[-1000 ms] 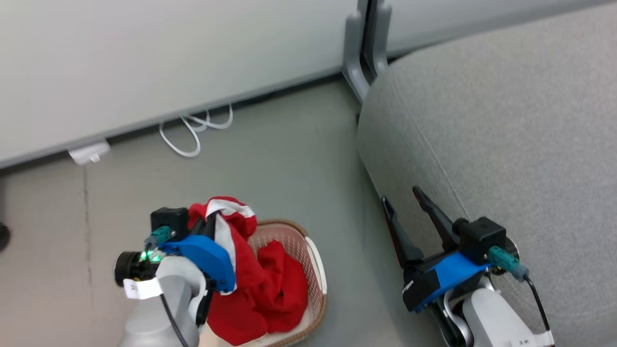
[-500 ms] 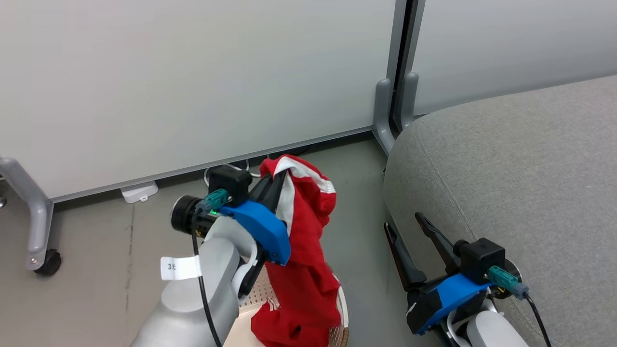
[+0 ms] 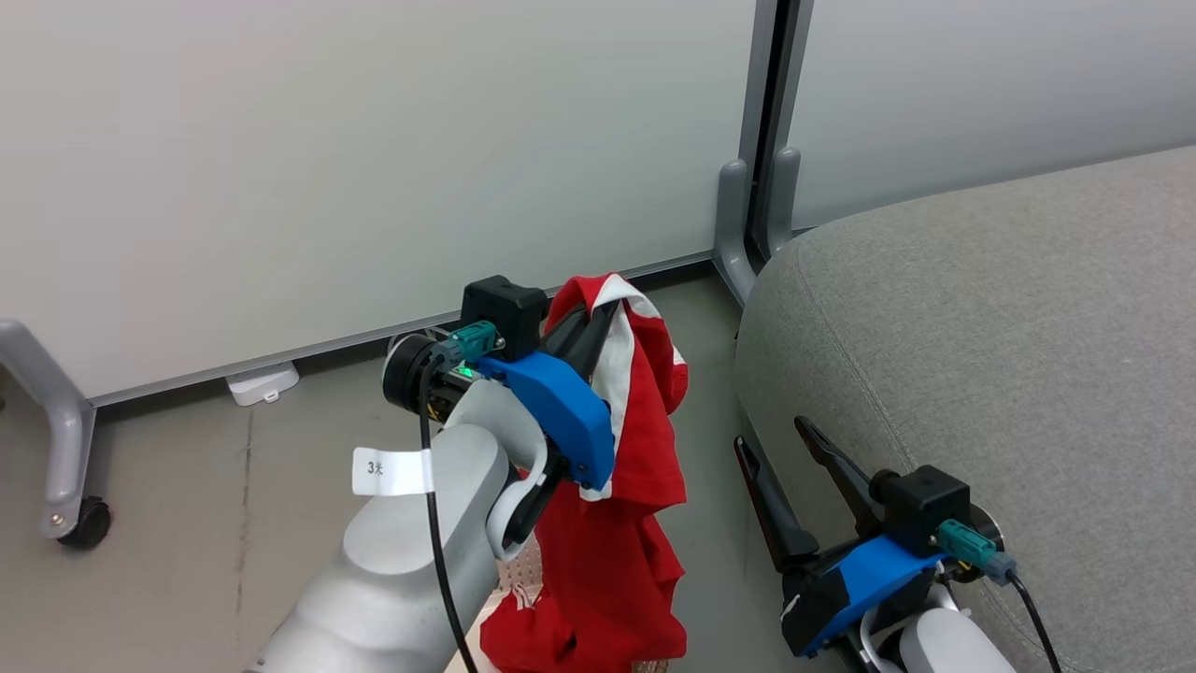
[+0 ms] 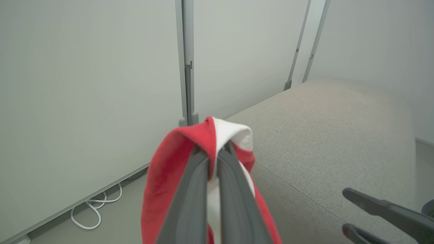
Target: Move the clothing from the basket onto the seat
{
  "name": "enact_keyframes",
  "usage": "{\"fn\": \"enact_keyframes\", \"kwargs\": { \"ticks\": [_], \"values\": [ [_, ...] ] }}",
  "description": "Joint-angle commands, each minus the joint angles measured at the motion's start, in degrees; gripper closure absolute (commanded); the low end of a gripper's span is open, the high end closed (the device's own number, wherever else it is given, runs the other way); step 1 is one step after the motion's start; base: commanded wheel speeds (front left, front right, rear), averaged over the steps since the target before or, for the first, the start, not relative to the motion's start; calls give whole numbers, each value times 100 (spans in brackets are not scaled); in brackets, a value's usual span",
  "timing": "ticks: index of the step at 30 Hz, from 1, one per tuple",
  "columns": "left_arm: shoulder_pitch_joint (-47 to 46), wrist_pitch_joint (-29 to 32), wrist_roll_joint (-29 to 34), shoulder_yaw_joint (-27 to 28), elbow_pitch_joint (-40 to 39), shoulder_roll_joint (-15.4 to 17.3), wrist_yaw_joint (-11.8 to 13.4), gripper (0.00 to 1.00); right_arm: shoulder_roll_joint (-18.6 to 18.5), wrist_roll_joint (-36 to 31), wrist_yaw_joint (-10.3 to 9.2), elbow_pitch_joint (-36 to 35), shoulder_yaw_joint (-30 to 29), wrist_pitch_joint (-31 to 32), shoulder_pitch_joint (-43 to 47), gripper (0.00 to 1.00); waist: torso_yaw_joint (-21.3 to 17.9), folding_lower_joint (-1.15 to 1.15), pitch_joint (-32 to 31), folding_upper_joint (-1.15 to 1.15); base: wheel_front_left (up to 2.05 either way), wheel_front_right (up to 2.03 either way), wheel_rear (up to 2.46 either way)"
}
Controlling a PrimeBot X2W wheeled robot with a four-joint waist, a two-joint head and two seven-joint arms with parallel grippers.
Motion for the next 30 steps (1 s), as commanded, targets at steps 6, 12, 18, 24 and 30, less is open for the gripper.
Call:
{"fn": "enact_keyframes", "kwargs": {
  "ticks": [6, 12, 18, 24, 30],
  "values": [
    [-122, -42, -157, -191, 84, 4, 100, 100, -20, -7, 3, -61, 86, 29, 31, 0, -81, 0, 39, 0, 0, 0, 0],
    [-196, -65, -273, -359, 169, 3, 117, 100, -20, 90, 3, -12, 278, 124, -137, 0, -104, 0, 82, 0, 0, 0, 0],
    [-287, -83, -434, -563, 113, 4, 134, 100, -20, 282, 3, 404, 723, 238, -623, 0, -96, 0, 130, 0, 0, 0, 0],
    [-342, -99, -593, -791, 41, 2, 157, 100, -20, 609, 3, 1086, 1109, 195, -1191, 0, -41, 0, 145, 0, 0, 0, 0],
    [-432, -66, -790, -1059, -58, 3, 183, 100, -21, 798, 3, 1756, 1809, -1, -1816, 0, -6, 0, 166, 0, 0, 0, 0]
  ]
}}
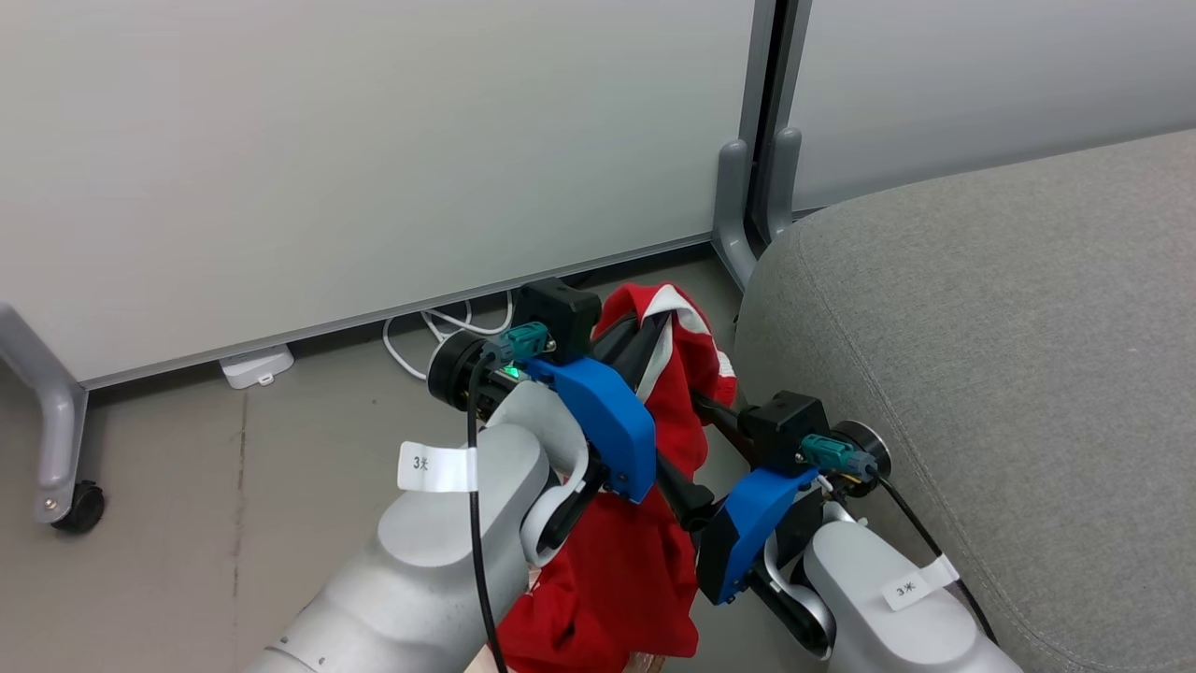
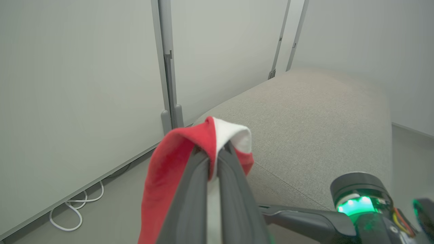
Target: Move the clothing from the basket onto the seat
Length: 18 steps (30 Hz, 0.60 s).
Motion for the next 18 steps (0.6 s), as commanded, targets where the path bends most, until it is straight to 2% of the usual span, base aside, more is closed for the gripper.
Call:
{"fn": "enact_keyframes", "kwargs": {
  "ticks": [1, 14, 15, 16, 17, 18],
  "values": [
    [-108, -13, -41, -38, -31, 3, 36, 100, -22, 55, 3, 76, 42, -45, -98, 0, 2, 0, -1, 0, 0, 0, 0],
    [-173, -68, -343, -405, -159, 3, 102, 100, -21, 587, 3, 982, 640, -247, -705, 0, 1, 0, -44, 0, 0, 0, 0],
    [-168, -75, -362, -428, -162, 3, 107, 100, -21, 602, 3, 1020, 671, -258, -743, 54, 3, 0, -54, 0, 0, 0, 0],
    [-166, -81, -388, -448, -162, 3, 104, 100, -21, 609, 3, 1062, 694, -278, -778, 94, 5, 0, -64, 0, 0, 0, 0],
    [-167, -85, -404, -469, -162, 4, 102, 100, -22, 620, 3, 1106, 716, -288, -799, 100, 10, 0, -73, 0, 0, 0, 0],
    [-167, -93, -417, -499, -156, 3, 107, 100, -21, 638, 3, 1147, 745, -299, -805, 100, 15, 0, -84, 0, 0, 0, 0]
  ]
}}
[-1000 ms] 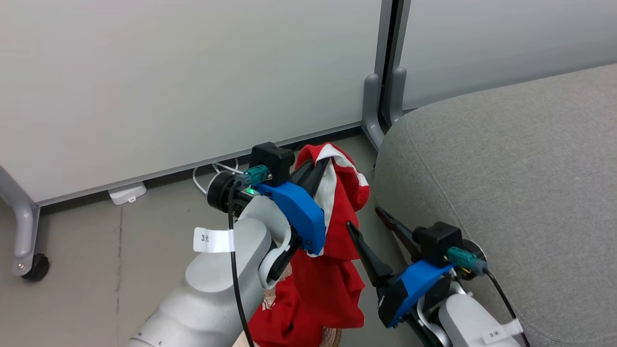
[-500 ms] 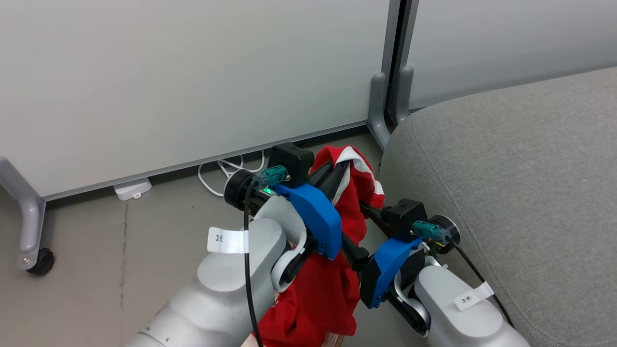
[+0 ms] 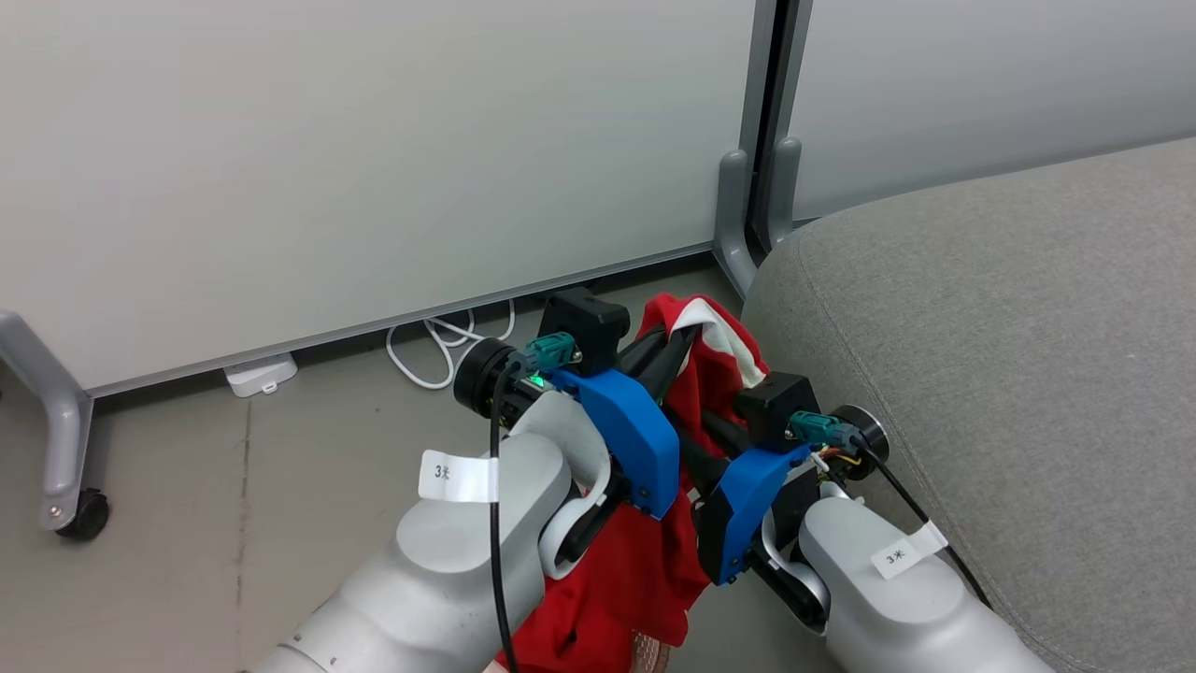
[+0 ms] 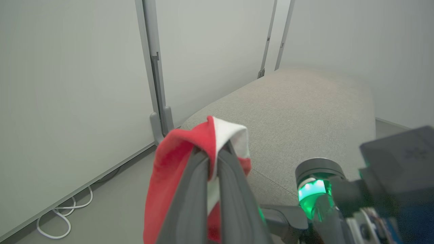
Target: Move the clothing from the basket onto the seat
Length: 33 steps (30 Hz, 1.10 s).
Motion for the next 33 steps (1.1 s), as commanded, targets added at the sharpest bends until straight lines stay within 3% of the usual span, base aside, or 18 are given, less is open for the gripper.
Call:
{"fn": "enact_keyframes", "kwargs": {
  "ticks": [1, 33],
  "values": [
    [-73, -44, -40, -23, 1, 5, 13, 100, -19, 39, 3, 43, 41, -31, -65, 100, 8, 0, -16, 0, 0, 0, 0],
    [-216, -276, -311, -203, 484, 4, 2, 100, -19, -25, 3, 205, 315, -157, -75, 100, -127, 0, -34, 0, 0, 0, 0]
  ]
}}
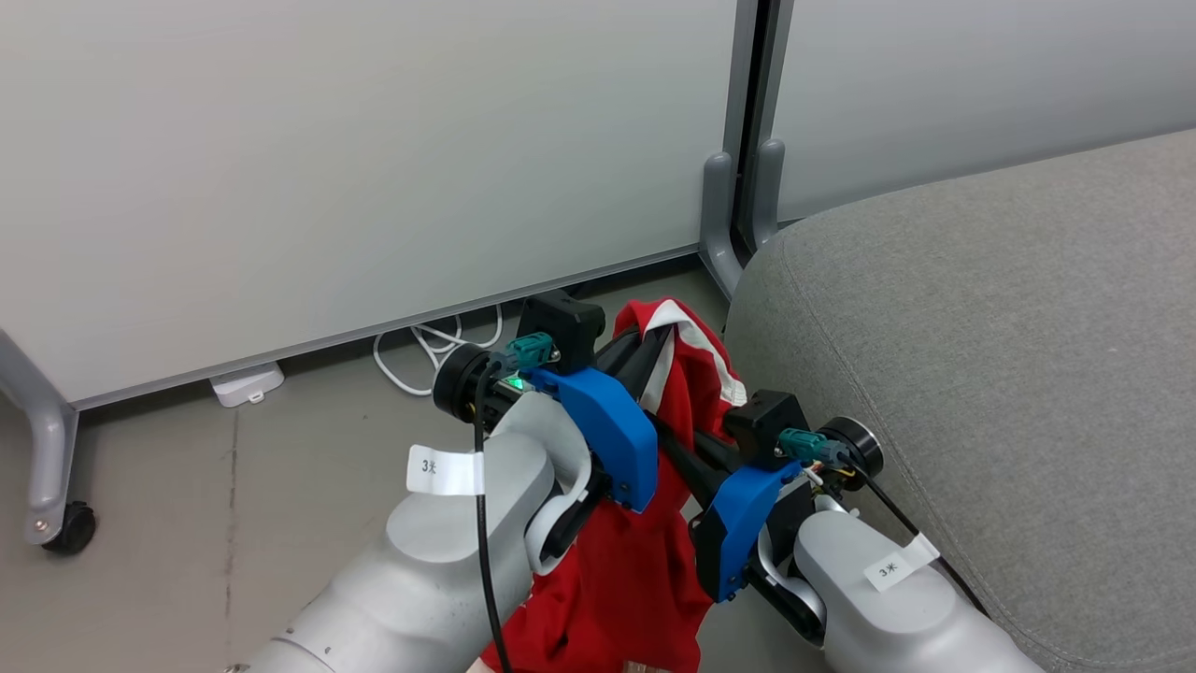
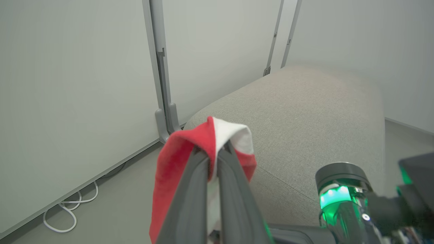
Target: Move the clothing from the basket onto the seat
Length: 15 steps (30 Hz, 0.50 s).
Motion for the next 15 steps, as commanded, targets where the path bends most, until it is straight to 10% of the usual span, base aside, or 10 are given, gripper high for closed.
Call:
{"fn": "enact_keyframes", "kwargs": {
  "ticks": [1, 2, 3, 4, 15],
  "values": [
    [-98, -40, -27, 4, 17, 3, -20, 100, -19, -54, 3, -12, -6, -34, -62, 100, -3, 0, 5, 0, 0, 0, 0],
    [-99, -41, -27, -6, 35, 5, -24, 98, -19, -74, 3, -20, -19, -37, -61, 100, -6, 0, 9, 0, 0, 0, 0],
    [-113, -80, 17, -24, 46, 28, -18, 37, -19, -102, 3, -25, -30, -40, -67, 100, -10, 0, 13, 0, 0, 0, 0],
    [-115, -126, 52, -33, 49, 56, -20, 0, -19, -120, 3, -31, -45, -42, -77, 100, -15, 0, 18, 0, 0, 0, 0],
    [555, -503, 375, 323, -339, 468, -146, 0, -19, -462, 3, -278, -472, -49, -16, 100, 37, 0, 91, 0, 0, 0, 0]
  ]
}}
